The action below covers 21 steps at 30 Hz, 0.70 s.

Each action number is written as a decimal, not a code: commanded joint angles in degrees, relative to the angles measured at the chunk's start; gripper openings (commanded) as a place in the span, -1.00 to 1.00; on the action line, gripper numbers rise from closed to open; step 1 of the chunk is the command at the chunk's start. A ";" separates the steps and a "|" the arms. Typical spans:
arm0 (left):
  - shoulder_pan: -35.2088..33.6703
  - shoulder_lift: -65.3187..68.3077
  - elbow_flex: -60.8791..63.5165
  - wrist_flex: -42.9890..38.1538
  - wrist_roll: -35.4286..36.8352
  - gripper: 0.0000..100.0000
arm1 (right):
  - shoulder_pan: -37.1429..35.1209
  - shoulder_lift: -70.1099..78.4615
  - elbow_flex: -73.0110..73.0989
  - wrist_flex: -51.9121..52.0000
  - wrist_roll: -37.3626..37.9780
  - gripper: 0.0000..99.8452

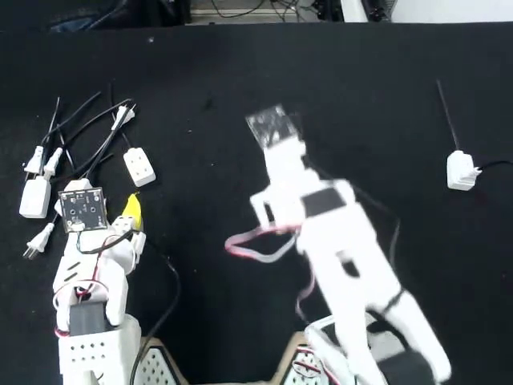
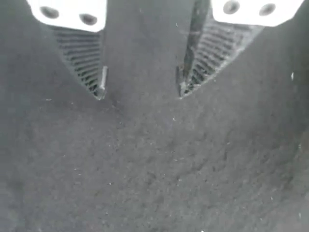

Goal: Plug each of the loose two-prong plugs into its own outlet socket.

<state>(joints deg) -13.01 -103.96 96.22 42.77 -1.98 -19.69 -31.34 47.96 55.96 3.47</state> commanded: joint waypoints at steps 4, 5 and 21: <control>-6.90 -0.44 -9.27 8.35 0.35 -0.65 | -2.11 -10.15 23.87 -29.63 -5.98 -0.57; -8.13 -0.35 -12.00 9.93 0.35 -0.65 | -2.11 -10.15 25.36 -32.44 -5.98 -0.57; -15.69 46.95 -42.86 10.46 -14.68 -0.65 | -2.37 -10.07 29.93 -38.59 -5.89 -0.57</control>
<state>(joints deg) -28.22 -70.90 63.78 54.20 -11.38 -21.54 -39.52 78.11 18.77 -1.98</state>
